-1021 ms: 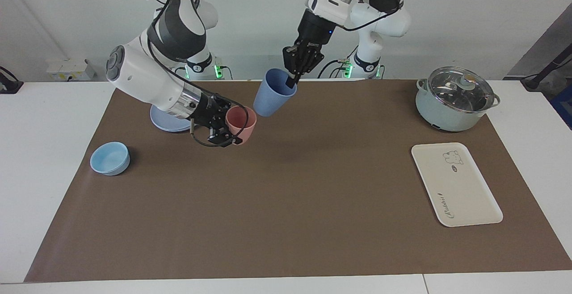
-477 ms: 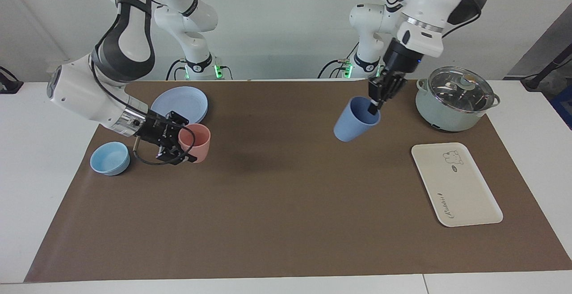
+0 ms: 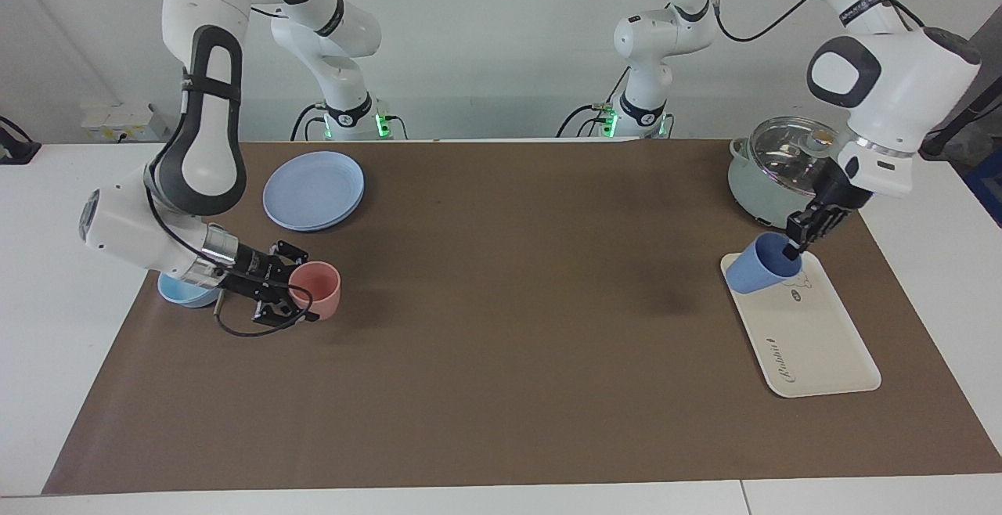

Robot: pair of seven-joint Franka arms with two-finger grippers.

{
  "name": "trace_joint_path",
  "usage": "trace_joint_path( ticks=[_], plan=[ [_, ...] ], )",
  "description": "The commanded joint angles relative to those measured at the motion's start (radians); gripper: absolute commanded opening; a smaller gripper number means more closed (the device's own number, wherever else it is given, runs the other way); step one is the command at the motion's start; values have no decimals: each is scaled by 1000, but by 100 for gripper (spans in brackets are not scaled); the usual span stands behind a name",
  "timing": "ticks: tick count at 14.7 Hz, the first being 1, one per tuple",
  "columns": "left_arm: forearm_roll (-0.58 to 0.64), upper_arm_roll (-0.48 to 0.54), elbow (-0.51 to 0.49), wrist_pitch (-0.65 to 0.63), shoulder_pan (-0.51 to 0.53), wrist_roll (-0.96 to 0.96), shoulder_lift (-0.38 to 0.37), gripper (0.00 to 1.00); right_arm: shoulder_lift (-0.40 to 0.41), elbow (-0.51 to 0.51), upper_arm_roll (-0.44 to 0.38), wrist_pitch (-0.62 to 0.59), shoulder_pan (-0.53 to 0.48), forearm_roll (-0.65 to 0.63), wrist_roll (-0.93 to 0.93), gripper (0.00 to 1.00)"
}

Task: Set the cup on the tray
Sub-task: 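Grasp the blue cup with the left gripper while the right gripper releases, then lower the blue cup onto the cream tray with the left gripper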

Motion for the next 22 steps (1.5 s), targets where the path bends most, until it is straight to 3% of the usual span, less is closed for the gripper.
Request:
trace_joint_path(
  ticks=[1,6,12,13,14,15,20,22],
  plan=[
    [-27,-17,-20,46,81,173,30,0,41,17,12,14,-41,54,-35,0],
    [-35,-17,-120,170,93,300,44,0,82,11,12,12,-95,61,-66,0],
    [-42,-17,-131,205,115,476,73,0,68,-45,9,41,-107,85,-119,0],
    [-42,-17,-131,210,115,516,73,46,67,-50,5,54,-104,84,-109,9],
    [-42,-17,-125,204,110,515,75,99,65,-61,-8,87,-106,81,-110,59],
    [-42,-17,-113,193,104,513,79,100,65,-67,-14,110,-106,81,-109,93],
    [-13,-20,-7,22,90,486,59,100,38,-64,-36,118,-106,68,-128,99],
    [62,-23,9,-11,85,484,47,100,13,-65,-44,118,-106,30,-189,99]
  ],
)
